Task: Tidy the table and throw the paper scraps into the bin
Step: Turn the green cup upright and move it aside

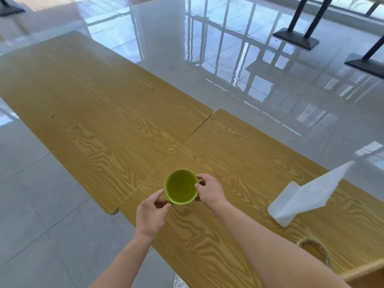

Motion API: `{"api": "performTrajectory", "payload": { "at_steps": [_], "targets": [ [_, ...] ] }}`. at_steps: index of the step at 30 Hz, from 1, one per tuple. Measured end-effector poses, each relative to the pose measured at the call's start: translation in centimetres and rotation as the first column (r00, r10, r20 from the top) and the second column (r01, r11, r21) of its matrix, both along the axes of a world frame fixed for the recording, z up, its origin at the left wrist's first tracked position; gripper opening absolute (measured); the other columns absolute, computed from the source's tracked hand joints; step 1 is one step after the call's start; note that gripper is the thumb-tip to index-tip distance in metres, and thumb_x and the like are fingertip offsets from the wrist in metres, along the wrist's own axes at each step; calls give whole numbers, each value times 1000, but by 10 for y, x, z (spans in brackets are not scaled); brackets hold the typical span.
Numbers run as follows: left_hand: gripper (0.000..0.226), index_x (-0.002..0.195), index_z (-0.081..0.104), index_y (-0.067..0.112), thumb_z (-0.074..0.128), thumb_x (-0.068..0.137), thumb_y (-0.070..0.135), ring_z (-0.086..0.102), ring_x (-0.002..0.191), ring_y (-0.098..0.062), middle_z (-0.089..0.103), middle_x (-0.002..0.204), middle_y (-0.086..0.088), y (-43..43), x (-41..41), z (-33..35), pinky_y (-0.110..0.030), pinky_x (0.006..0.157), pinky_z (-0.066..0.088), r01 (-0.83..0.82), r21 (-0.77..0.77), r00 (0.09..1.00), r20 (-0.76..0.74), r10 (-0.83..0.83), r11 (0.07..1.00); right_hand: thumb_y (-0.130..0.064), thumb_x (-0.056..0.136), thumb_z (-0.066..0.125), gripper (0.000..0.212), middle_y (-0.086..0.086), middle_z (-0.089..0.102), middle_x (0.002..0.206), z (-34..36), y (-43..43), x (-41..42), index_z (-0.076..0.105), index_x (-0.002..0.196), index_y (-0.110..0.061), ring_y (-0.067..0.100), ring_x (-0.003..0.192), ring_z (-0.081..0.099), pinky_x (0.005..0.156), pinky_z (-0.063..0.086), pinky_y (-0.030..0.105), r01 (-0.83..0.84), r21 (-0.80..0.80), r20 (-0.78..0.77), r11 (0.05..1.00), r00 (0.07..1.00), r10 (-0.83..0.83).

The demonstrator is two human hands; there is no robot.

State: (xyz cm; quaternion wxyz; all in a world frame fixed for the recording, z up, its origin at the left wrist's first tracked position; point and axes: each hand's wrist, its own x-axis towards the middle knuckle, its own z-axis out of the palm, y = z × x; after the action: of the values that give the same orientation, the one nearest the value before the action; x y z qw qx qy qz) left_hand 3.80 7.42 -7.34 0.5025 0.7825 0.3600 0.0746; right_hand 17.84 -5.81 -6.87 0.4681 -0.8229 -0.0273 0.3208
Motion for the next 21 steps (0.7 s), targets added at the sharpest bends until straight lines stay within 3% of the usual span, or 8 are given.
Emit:
{"api": "performTrajectory", "payload": {
  "at_steps": [9,14,21],
  "targets": [
    [53,126,64,25,80,78,13,62,76,9,69,73,13,37,4,-10,-10,66,43,-72,13,997,-25,73,997,-16,98,53,31,0,65,113,-5,45,7,60,128,-22,22,102,65,88,58,45,-55,-42,31,998,998,56],
    [52,124,66,27,80,77,12,62,75,10,67,71,16,42,5,-12,-7,64,40,-87,17,996,-19,87,996,-16,98,53,30,0,65,110,-10,52,7,61,126,-24,20,98,66,86,59,45,-39,-40,19,998,999,40],
    [47,123,67,28,78,80,13,64,74,5,68,77,15,48,9,-11,-14,70,46,-67,41,998,-16,68,997,-16,98,53,32,0,65,114,-14,53,5,60,128,-22,20,101,65,86,59,43,36,-18,-2,999,999,-36]
  ]
}}
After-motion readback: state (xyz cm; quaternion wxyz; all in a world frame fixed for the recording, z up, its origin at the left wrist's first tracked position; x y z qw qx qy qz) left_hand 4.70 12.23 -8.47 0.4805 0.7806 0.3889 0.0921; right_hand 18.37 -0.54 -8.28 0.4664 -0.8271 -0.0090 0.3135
